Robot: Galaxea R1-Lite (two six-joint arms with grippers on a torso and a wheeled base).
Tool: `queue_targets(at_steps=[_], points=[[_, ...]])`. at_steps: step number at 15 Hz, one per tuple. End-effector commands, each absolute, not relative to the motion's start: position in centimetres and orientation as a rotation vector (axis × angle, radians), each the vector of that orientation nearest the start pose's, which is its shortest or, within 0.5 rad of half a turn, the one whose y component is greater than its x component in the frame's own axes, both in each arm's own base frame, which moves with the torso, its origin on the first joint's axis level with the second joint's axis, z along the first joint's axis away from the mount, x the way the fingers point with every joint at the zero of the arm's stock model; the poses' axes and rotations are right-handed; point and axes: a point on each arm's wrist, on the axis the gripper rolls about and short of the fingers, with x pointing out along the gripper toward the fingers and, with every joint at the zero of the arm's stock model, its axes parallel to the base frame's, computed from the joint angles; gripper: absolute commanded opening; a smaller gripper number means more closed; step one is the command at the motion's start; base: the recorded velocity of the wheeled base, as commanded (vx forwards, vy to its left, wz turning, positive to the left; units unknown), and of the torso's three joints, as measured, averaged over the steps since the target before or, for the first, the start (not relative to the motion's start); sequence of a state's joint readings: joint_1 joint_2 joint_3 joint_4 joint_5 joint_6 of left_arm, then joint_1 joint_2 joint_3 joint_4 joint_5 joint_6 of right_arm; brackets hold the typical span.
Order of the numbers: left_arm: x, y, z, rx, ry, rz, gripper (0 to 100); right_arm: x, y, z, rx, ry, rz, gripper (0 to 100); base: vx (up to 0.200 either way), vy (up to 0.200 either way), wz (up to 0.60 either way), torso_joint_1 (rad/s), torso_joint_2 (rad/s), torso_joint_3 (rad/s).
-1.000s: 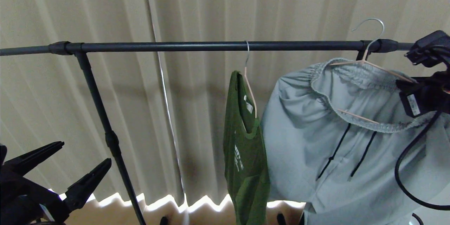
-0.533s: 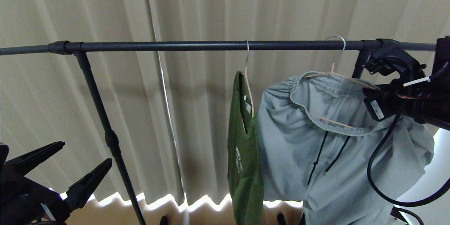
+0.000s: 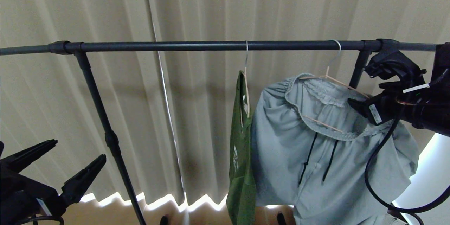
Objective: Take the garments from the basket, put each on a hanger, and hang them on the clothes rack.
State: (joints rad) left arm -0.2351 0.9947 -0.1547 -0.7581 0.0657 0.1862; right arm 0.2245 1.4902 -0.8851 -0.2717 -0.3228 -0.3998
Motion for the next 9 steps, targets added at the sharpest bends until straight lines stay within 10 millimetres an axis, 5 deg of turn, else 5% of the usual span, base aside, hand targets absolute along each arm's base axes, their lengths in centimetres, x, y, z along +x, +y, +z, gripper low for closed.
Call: queue_targets(at_steps=[1,5,9], points=[[10.9,-1.8,16.7,0.197,0.050,-0.119,100,24.0,5.6,22.1,-0.436,0.285,0.025,100,0.000,0.000,0.00,0.000,0.00,0.000],[9.4,-1.5,16.9,0.127,-0.005,-0.103,100,22.6,6.0,21.7,-0.366,0.201,0.102,100,0.000,0.000,0.00,0.000,0.00,0.000],[8.5,-0.3,15.9,0.099,0.010,0.016,100,20.7,5.8,20.6,-0.082,0.041,0.207,100,0.000,0.000,0.00,0.000,0.00,0.000]])
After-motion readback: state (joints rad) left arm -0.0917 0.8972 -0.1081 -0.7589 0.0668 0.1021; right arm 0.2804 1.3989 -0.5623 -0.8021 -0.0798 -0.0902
